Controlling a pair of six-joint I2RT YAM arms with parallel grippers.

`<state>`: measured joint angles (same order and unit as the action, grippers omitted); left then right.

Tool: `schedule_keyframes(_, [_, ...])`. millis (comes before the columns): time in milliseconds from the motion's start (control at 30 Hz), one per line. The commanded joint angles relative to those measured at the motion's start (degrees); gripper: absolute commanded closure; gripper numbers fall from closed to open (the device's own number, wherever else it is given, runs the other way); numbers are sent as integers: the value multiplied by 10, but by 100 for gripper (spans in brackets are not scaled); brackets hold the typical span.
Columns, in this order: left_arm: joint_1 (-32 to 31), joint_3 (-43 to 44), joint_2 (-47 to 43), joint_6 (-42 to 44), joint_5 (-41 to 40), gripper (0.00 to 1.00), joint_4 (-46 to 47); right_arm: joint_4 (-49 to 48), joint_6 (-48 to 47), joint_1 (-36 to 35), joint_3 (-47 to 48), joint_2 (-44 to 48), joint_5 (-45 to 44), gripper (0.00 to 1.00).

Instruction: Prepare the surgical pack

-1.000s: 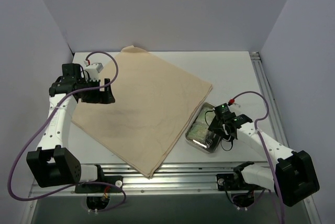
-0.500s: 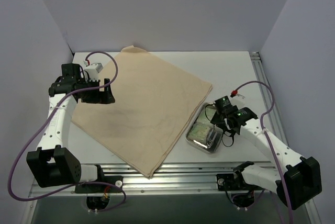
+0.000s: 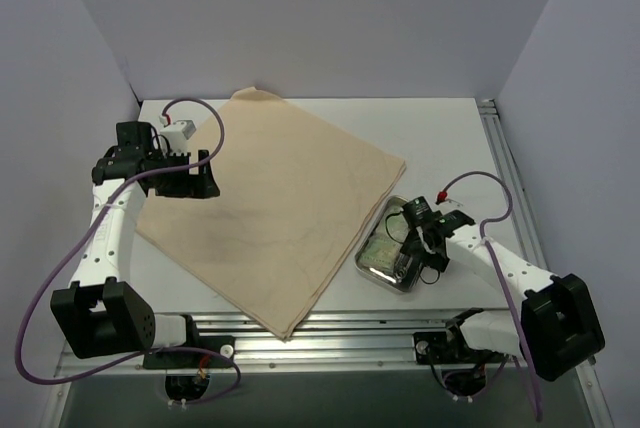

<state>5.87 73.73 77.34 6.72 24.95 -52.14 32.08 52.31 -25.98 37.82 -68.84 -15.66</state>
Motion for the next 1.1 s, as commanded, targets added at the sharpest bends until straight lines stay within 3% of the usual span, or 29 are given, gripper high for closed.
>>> schedule_keyframes(0, [7, 19, -22, 14, 23, 1, -4, -33, 22, -7, -38, -15, 27, 47])
schedule_keyframes(233, [10, 19, -25, 14, 33, 1, -5, -54, 59, -14, -74, 51, 0, 62])
schedule_keyframes(400, [12, 19, -25, 14, 34, 1, -5, -64, 61, -14, -85, 58, -2, 67])
schedule_keyframes(800, [15, 20, -29, 13, 32, 1, -8, -65, 63, -16, -81, 76, -21, 100])
schedule_keyframes(1067, [16, 21, -29, 14, 31, 1, -9, -34, 82, -16, -69, 142, -57, 100])
